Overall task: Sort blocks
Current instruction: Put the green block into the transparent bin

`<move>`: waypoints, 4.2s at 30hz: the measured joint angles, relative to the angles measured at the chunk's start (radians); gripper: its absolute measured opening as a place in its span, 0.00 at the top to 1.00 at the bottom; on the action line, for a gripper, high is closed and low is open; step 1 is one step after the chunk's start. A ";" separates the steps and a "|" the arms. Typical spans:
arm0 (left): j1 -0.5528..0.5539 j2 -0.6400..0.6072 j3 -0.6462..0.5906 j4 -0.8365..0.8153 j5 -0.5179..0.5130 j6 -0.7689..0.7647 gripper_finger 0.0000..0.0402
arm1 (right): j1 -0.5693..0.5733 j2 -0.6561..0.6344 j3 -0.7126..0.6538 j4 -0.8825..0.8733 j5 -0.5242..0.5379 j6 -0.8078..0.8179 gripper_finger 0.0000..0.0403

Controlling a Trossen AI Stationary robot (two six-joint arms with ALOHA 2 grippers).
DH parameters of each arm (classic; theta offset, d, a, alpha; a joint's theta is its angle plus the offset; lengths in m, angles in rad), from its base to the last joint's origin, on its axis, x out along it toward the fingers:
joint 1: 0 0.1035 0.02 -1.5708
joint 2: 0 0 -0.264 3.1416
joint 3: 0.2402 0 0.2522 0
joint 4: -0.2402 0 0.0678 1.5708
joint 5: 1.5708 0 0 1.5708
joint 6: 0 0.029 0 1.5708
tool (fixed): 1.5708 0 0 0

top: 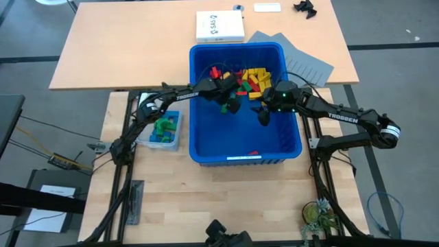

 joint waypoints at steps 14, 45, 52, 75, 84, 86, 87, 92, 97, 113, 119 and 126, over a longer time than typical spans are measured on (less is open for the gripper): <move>0.002 0.012 -0.088 0.054 -0.004 -0.035 0.33 | -0.002 0.000 -0.054 0.037 0.000 0.000 0.37; -0.114 -0.095 0.293 -0.260 -0.300 0.320 0.66 | -0.002 0.000 -0.054 0.042 0.000 0.002 0.37; -0.125 -0.262 0.204 -0.290 -0.377 0.286 0.66 | -0.002 0.000 -0.054 0.039 0.000 0.007 0.37; -0.137 -1.084 -0.750 -0.401 -0.405 -0.251 0.66 | -0.001 0.000 -0.054 0.049 -0.001 0.047 0.37; -0.137 -1.123 -0.963 -0.355 -0.376 -0.321 0.45 | 0.001 0.000 -0.054 0.155 -0.025 0.117 0.37; -0.137 -1.122 -0.981 -0.328 -0.374 -0.315 0.39 | 0.001 0.000 -0.054 0.156 -0.028 0.127 0.36; -0.137 -1.122 -0.984 -0.316 -0.374 -0.309 0.36 | 0.001 0.000 -0.054 0.158 -0.028 0.134 0.35; -0.137 -1.130 -0.985 -0.213 -0.373 -0.223 0.28 | 0.001 0.048 0.009 0.155 -0.026 0.150 0.32; -0.138 -1.132 -0.985 -0.081 -0.369 -0.152 0.28 | 0.002 0.208 0.159 0.112 -0.003 0.150 0.30; -0.138 -1.129 -0.984 -0.029 -0.365 -0.107 0.29 | -0.066 0.696 0.524 -0.156 0.108 0.259 0.34; -0.139 -1.129 -0.984 0.040 -0.358 -0.076 0.29 | -0.077 0.772 0.525 -0.153 0.161 0.296 0.34; -0.139 -1.129 -0.984 0.067 -0.357 -0.074 0.29 | -0.078 0.832 0.525 -0.151 0.158 0.295 0.36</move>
